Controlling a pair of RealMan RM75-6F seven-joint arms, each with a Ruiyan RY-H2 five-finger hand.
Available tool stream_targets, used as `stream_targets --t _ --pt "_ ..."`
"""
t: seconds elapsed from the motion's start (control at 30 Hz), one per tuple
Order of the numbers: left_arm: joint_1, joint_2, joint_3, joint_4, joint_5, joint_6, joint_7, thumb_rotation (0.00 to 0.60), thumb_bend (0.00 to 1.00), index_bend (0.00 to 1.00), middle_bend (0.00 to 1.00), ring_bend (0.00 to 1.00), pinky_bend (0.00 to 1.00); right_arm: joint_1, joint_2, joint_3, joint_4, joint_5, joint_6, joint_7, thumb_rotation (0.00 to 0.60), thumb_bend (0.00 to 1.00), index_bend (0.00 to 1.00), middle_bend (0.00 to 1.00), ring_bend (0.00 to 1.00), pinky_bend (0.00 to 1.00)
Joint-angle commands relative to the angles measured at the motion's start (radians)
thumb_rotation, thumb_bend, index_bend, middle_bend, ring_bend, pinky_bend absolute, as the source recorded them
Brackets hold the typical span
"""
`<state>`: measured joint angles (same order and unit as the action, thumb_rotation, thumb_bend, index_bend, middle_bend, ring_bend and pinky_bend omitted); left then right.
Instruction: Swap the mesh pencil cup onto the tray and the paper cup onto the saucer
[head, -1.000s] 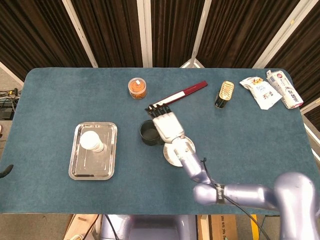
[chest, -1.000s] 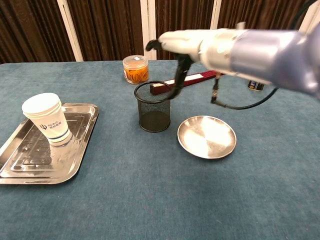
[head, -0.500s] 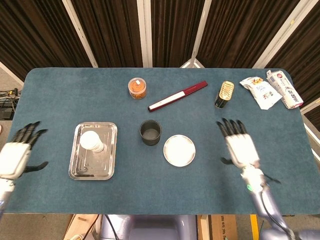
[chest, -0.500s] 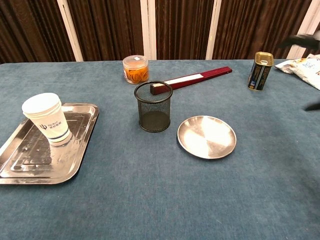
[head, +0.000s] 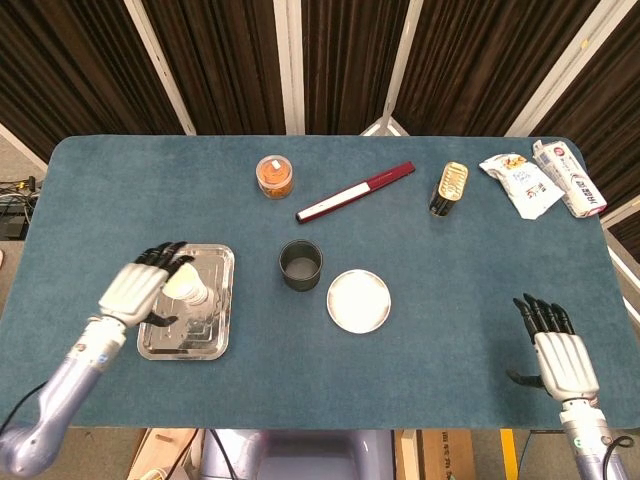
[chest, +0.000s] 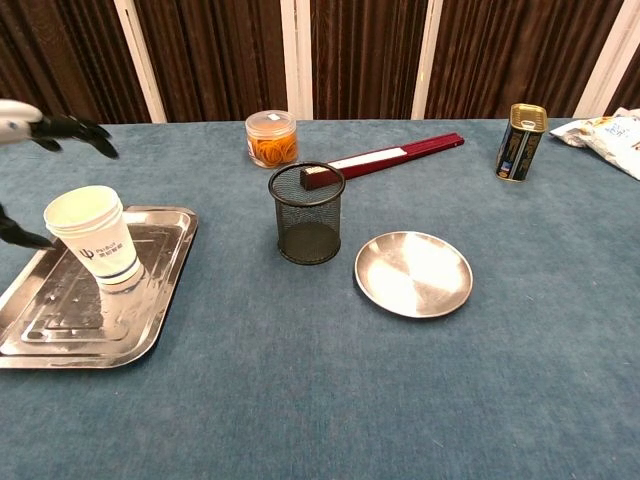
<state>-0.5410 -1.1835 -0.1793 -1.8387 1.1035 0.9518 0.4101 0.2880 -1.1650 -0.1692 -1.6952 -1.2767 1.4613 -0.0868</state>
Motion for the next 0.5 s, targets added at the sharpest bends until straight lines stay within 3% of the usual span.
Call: stream_targets --t 0.03,0.27,0.5 --pt "-0.043 -0.058 0.004 0.032 -0.064 -0.011 0.056 0.6 0.09 0.16 0.0 0.0 0.13 -0.011 -0.002 0.014 0.006 -0.004 -0.005 0.006 0.6 0.0 0.0 0.0 0.0 0.0" --pt "-0.07 -0.151 0.014 0.114 -0.08 0.038 0.095 0.6 0.11 0.16 0.02 0.0 0.18 -0.031 -0.012 0.047 0.02 -0.012 -0.02 0.001 0.6 0.0 0.0 0.0 0.0 0.0" --pt "-0.078 -0.169 0.024 0.145 -0.059 0.052 0.078 0.6 0.13 0.18 0.04 0.01 0.2 -0.044 -0.022 0.073 0.026 -0.011 -0.04 -0.007 0.6 0.0 0.0 0.0 0.0 0.0"
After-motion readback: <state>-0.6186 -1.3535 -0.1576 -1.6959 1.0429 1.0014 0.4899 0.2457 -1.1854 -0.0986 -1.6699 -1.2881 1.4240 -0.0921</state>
